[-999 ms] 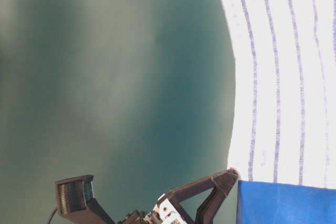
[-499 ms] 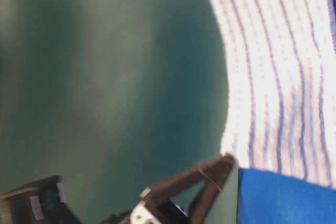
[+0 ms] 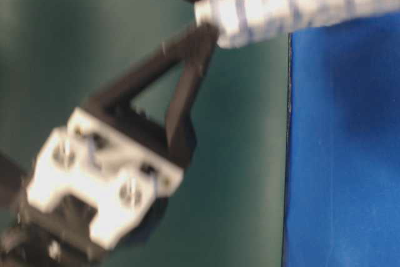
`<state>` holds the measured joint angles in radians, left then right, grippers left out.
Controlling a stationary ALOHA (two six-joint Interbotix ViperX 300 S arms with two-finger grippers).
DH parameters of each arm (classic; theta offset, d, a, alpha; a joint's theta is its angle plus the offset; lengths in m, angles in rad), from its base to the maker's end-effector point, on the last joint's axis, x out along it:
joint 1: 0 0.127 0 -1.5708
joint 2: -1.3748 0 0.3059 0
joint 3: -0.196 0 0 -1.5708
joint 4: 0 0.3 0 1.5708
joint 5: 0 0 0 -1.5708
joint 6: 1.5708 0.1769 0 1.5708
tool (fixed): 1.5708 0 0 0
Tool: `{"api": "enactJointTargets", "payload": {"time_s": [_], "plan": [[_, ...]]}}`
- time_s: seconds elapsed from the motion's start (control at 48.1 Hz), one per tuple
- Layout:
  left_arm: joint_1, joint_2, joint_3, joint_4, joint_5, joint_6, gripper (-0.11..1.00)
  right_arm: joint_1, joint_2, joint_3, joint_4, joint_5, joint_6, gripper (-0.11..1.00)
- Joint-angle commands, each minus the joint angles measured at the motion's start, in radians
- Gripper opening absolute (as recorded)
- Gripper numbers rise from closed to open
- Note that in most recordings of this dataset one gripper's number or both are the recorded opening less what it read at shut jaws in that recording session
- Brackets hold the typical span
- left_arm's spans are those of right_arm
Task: Fold the blue towel.
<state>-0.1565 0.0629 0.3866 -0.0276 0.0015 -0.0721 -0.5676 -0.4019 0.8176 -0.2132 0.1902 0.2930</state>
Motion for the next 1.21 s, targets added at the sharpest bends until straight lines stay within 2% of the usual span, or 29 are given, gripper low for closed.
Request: {"api": "enactJointTargets", "payload": {"time_s": [0.0, 0.166, 0.354, 0.603, 0.853, 1.04, 1.186], "plan": [[-0.008, 0.028, -0.083, 0.000, -0.006, 0.003, 0.01, -0.003, 0.038, -0.069, -0.003, -0.012, -0.012, 0.01], [-0.017, 0.106, -0.183, 0.002, 0.020, 0.005, 0.01, -0.005, 0.097, -0.127, -0.003, -0.012, -0.021, 0.01], [-0.018, 0.150, -0.252, 0.002, 0.060, 0.021, 0.01, -0.009, 0.103, -0.133, -0.008, -0.011, -0.023, 0.01], [-0.012, 0.221, -0.331, 0.003, 0.043, 0.034, 0.01, -0.041, 0.012, -0.058, -0.014, 0.000, -0.020, 0.01], [-0.003, 0.322, -0.426, 0.003, 0.025, 0.035, 0.01, -0.048, -0.095, 0.015, -0.014, 0.060, -0.018, 0.01], [0.000, 0.314, -0.390, 0.003, 0.028, 0.032, 0.01, -0.040, -0.044, 0.002, -0.014, 0.054, -0.018, 0.01], [0.000, 0.272, -0.284, 0.002, 0.011, 0.012, 0.01, -0.021, 0.071, -0.049, -0.014, 0.020, -0.018, 0.01]]}}
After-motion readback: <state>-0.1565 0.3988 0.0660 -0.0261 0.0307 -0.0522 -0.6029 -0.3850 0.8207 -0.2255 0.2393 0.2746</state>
